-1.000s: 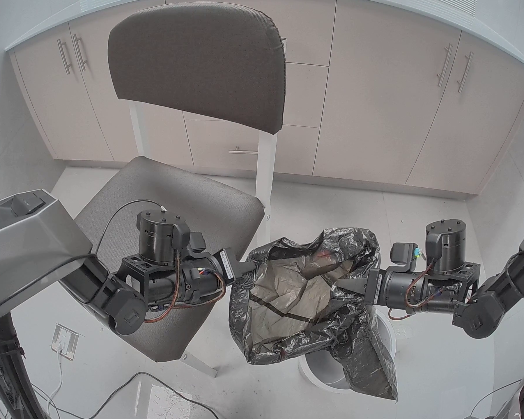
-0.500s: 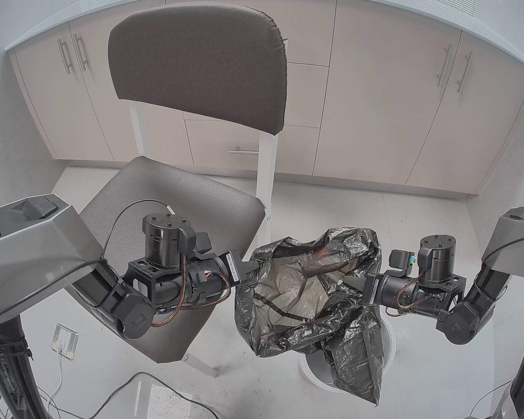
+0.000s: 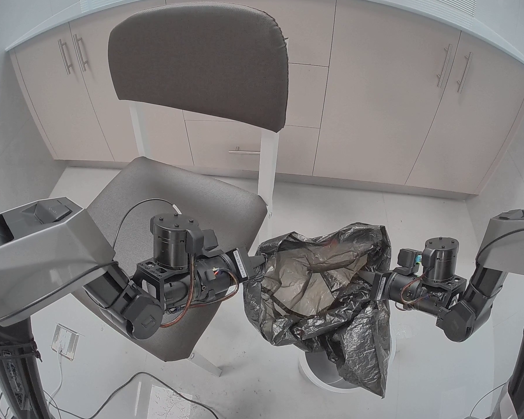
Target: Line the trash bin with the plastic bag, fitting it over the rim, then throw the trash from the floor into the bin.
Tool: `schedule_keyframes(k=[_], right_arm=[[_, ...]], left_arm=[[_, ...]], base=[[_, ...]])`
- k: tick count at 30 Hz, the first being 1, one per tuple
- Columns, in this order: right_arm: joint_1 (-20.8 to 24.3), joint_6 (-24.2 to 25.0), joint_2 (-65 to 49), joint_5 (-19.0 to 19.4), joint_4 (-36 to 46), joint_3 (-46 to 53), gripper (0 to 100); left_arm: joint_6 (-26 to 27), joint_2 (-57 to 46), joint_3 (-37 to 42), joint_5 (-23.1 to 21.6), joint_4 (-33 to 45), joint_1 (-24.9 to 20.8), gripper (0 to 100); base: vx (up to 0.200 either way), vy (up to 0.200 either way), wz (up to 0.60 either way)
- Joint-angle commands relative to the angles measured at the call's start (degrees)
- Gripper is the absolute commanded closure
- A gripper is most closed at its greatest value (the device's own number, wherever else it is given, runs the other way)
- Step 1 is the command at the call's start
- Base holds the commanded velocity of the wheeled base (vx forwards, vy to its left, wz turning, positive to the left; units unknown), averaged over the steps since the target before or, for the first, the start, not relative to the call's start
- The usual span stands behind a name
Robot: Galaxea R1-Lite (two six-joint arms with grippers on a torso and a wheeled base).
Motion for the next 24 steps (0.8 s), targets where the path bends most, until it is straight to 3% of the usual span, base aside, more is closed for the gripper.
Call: schedule_keyframes(k=[1, 13, 20, 24], right_arm=[[0.0, -0.8, 4.1, -2.1, -6.5, 0.3, 100], [2.2, -1.1, 6.9, -2.6, -13.3, 7.2, 100], [2.1, -0.9, 7.6, -2.6, -15.1, 13.3, 100], [1.4, -0.7, 6.0, -2.6, -15.1, 14.3, 100]], left_arm=[[0.4, 2.2, 0.3, 2.0, -2.0, 0.2, 100], [1.7, 2.3, 2.2, 2.1, -2.9, -0.4, 100], [1.1, 1.9, 4.0, 2.3, -2.9, -5.0, 100], [1.1, 2.0, 4.3, 6.0, -2.9, -8.4, 100]], base=[[0.0, 0.0, 0.0], [0.0, 0.0, 0.0], [0.0, 0.0, 0.0], [0.0, 0.0, 0.0]])
